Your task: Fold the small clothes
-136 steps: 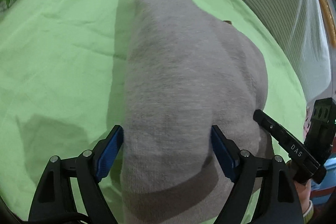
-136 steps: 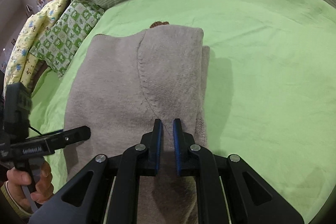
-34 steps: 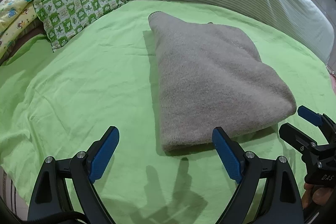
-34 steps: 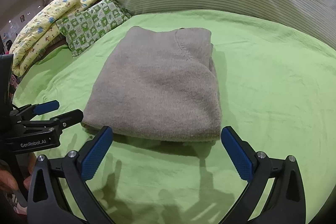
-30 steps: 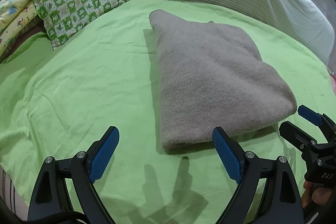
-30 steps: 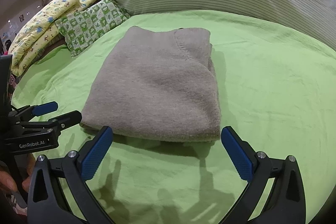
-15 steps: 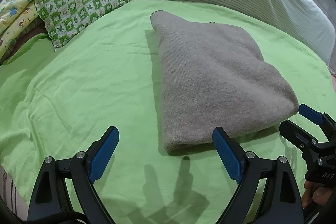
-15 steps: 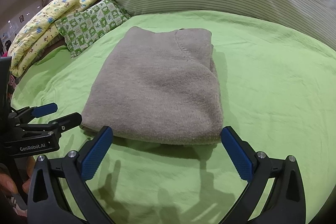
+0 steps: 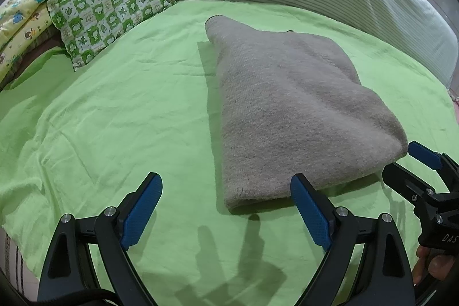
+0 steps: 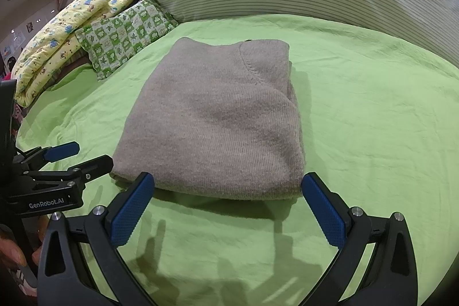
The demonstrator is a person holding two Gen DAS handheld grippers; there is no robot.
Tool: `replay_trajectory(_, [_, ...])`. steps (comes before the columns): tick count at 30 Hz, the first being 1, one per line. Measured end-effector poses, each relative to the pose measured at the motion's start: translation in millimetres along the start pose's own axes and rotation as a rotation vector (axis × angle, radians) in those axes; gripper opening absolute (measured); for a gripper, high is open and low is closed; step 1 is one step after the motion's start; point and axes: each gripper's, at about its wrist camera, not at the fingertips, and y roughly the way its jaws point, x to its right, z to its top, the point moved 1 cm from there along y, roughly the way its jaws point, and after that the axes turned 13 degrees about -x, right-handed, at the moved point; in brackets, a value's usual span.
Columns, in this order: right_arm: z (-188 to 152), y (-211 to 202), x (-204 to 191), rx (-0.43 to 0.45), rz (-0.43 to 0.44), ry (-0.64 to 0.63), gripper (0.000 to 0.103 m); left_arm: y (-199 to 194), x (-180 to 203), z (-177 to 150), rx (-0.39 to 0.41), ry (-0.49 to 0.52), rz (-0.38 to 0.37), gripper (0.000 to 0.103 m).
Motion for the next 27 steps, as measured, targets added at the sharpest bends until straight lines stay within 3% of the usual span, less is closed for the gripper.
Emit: replay_trajectory(27, [1.0,-8.6,-13.9,0.017,0.014,-0.01,0.103,-9.3,5.1,-2.0,0.025,0.002,-0.019,0.092])
